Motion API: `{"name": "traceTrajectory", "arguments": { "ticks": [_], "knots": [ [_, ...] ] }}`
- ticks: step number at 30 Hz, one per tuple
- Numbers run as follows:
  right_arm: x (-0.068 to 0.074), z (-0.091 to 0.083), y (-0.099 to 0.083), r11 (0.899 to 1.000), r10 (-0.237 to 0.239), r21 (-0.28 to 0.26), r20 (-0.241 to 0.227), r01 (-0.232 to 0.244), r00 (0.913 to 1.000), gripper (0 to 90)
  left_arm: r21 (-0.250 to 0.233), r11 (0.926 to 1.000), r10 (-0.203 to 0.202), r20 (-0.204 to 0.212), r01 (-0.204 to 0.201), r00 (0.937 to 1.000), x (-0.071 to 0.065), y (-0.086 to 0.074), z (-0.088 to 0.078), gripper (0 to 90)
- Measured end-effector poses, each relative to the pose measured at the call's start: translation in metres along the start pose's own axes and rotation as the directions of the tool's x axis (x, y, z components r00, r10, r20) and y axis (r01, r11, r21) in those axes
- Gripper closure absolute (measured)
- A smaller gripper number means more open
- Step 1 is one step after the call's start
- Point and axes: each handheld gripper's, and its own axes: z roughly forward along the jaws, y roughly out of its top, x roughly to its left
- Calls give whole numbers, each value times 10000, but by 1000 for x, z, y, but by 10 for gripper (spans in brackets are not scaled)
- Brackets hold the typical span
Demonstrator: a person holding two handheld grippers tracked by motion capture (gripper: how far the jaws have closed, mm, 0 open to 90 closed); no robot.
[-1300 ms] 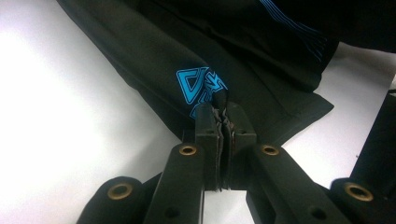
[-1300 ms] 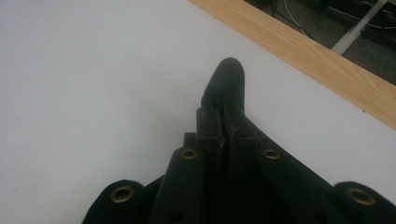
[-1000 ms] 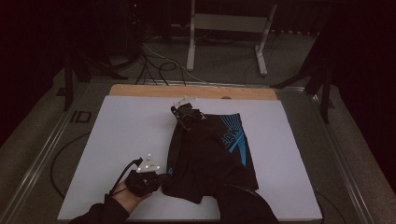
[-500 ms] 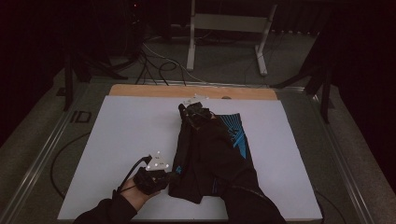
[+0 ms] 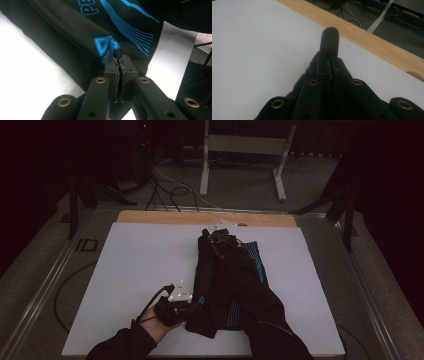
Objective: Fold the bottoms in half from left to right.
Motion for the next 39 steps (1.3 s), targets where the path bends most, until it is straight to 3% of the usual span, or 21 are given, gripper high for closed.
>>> {"name": "traceTrajectory", "arguments": {
  "ticks": [39],
  "knots": [
    [-55, -44, -20, 9990, 420, -199, 864, -404, 9954, 869, -113, 9969, 783, 489, -779, 9957, -21, 41, 30, 865]
  ]
}}
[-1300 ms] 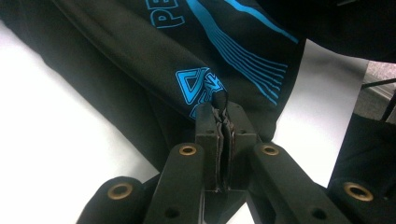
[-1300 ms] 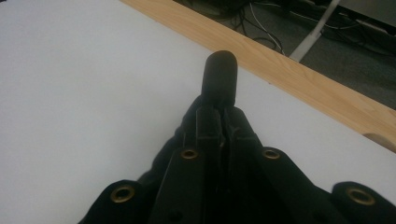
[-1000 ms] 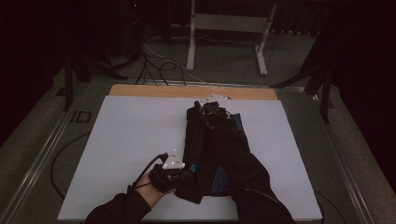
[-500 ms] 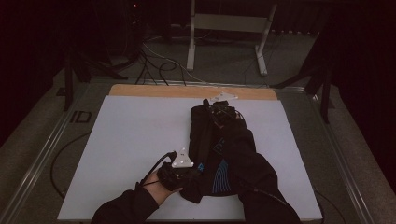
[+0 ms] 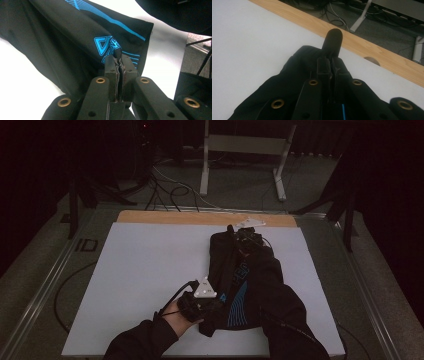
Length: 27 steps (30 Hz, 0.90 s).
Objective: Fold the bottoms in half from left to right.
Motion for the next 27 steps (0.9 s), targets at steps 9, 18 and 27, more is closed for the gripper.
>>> {"name": "traceTrajectory", "arguments": {
  "ticks": [9, 18, 27],
  "knots": [
    [-11, -7, -4, 10000, 80, 22, 168, -80, 9998, 869, -13, 9999, 163, 42, -163, 9999, -4, 9, 8, 865],
    [-23, -12, -7, 9999, 167, 35, 382, -168, 9991, 869, -34, 9994, 349, 136, -349, 9993, -9, 18, 18, 865],
    [-32, -9, -18, 9993, 301, 189, 502, -311, 9983, 869, 25, 9994, 337, 290, -338, 9990, -13, 22, 37, 864]
  ]
}}
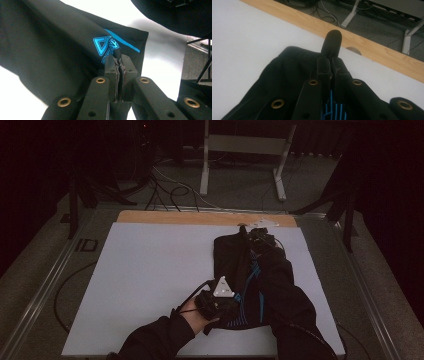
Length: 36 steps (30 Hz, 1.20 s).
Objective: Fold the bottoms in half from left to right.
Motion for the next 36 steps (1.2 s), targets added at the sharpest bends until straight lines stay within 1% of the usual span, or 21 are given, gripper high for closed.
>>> {"name": "traceTrajectory", "arguments": {
  "ticks": [2, 4, 7, 8, 12, 15, 16, 18, 25, 30, 33, 36],
  "knots": [
    [-3, 0, -2, 10000, -27, 40, 40, 27, 10000, 869, 31, 10000, 46, 51, -46, 10000, -1, 2, 5, 865],
    [-6, 1, -5, 9999, 17, 112, 123, -18, 9999, 869, -36, 10000, -33, 99, 33, 9999, -3, 4, 10, 864],
    [-10, 2, -8, 9999, 53, 136, 168, -55, 9998, 869, -10, 10000, 29, 163, -29, 9999, -5, 7, 16, 865],
    [-11, 2, -9, 9999, 81, 127, 125, -82, 9999, 869, 2, 10000, 52, 171, -52, 9998, -6, 7, 18, 864],
    [-16, 1, -12, 9999, 73, 138, 248, -76, 9997, 868, 0, 10000, 27, 237, -27, 9997, -6, 9, 24, 864],
    [-17, 2, -14, 9998, 47, 195, 237, -51, 9997, 868, 57, 10000, 41, 254, -43, 9997, -6, 10, 25, 864],
    [-19, 4, -17, 9997, 58, 245, 252, -64, 9997, 868, 125, 9999, 53, 266, -56, 9996, -7, 9, 30, 864],
    [-21, 6, -20, 9996, 43, 287, 231, -49, 9997, 868, 230, 9997, -3, 302, -4, 9995, -5, 9, 33, 864],
    [-24, 16, -30, 9985, 155, 524, 228, -167, 9996, 867, 335, 9994, -103, 365, 91, 9993, -5, 9, 45, 864],
    [-25, 20, -36, 9975, 239, 658, 262, -256, 9994, 864, 477, 9988, -78, 420, 58, 9991, -6, 9, 53, 864],
    [-25, 23, -39, 9974, 226, 682, 296, -246, 9993, 863, 450, 9989, -145, 451, 124, 9989, -6, 9, 56, 863],
    [-27, 25, -41, 9967, 169, 788, 316, -193, 9994, 857, 534, 9985, -110, 492, 83, 9987, -6, 9, 60, 862]
  ]
}}
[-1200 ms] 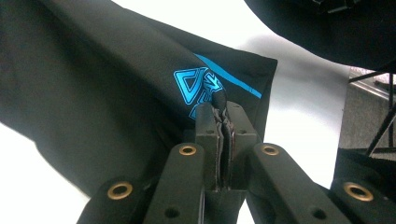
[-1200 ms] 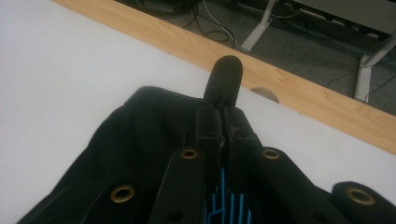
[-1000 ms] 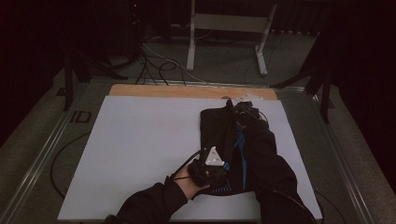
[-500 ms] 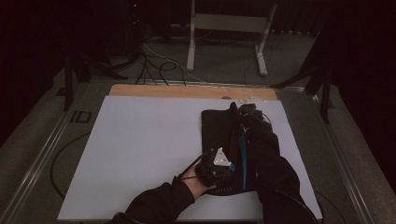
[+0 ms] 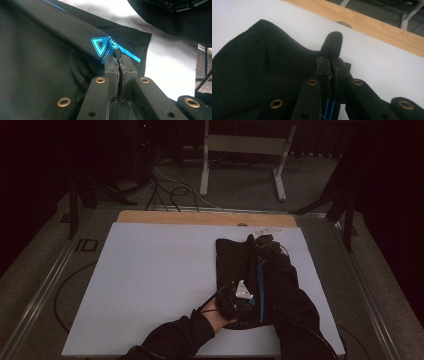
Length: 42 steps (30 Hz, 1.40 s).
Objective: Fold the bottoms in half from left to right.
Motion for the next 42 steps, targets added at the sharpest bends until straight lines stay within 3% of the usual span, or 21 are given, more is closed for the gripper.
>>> {"name": "traceTrajectory", "arguments": {
  "ticks": [11, 18, 26, 32, 35, 40, 42],
  "knots": [
    [-5, 5, -7, 9993, 100, 363, 295, -111, 9995, 805, 341, 9994, 2, 263, -11, 9997, 1, 2, 12, 854],
    [-6, 0, -8, 9989, 347, 316, 207, -354, 9992, 522, 412, 9991, 76, 289, -88, 9996, 0, 4, 16, 850],
    [-6, -16, -4, 9954, 954, -25, -184, -955, 9953, 314, 283, 9993, 230, 515, -245, 9984, -3, 8, 16, 816],
    [-7, -31, -5, 9940, 1049, -248, -549, -1064, 9930, 235, 46, 9988, 481, 972, -488, 9941, -8, 10, 11, 620],
    [-7, -39, -8, 9934, 1069, -348, -640, -1092, 9922, 204, -186, 9985, 520, 725, -508, 9960, -9, 10, 3, 478],
    [-3, -54, -15, 9945, 936, -369, -1003, -978, 9905, 137, -584, 9978, 363, 718, -321, 9968, -4, 9, -11, 329],
    [-1, -58, -19, 9952, 832, -424, -1079, -882, 9907, 132, -731, 9971, 241, 510, -203, 9984, -3, 7, -15, 278]
  ]
}}
